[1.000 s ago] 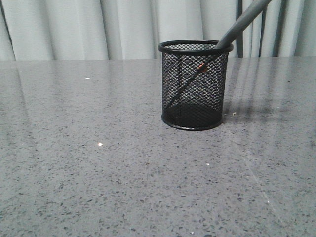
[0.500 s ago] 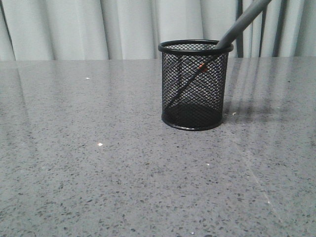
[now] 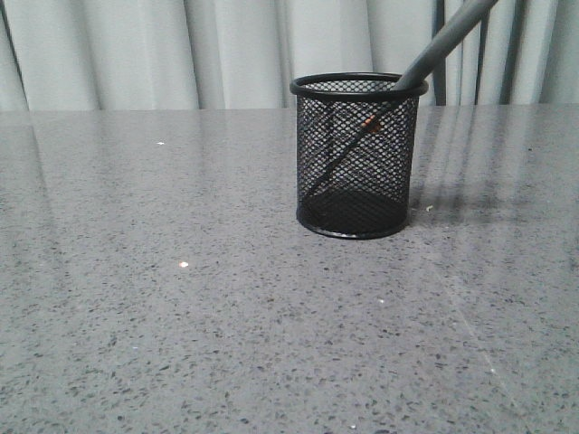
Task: Put scissors into bucket
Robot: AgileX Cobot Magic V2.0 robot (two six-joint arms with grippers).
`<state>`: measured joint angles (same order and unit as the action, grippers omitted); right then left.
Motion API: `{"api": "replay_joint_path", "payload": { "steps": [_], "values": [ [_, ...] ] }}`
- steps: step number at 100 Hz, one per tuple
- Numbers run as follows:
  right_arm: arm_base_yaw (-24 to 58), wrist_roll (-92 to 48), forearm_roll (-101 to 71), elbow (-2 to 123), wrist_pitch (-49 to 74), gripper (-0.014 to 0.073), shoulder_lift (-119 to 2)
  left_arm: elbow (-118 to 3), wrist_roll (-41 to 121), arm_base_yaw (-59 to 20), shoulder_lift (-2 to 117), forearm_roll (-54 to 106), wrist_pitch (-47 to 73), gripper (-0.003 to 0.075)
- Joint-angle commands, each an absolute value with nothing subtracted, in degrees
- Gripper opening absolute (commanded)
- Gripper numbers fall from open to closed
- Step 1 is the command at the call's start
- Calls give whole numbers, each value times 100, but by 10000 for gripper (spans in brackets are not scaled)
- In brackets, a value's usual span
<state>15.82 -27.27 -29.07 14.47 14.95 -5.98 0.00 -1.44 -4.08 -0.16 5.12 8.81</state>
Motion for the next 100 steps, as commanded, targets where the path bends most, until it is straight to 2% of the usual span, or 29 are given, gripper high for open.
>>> {"api": "replay_joint_path", "payload": {
  "steps": [1,100],
  "values": [
    [1550,-2729,-2960,1604,1069,-52,-651,229,-324,-395,-174,373,462,-20],
    [1550,-2729,-2642,1576,998,-52,-651,229,-324,-395,-174,387,546,-20]
  ]
}}
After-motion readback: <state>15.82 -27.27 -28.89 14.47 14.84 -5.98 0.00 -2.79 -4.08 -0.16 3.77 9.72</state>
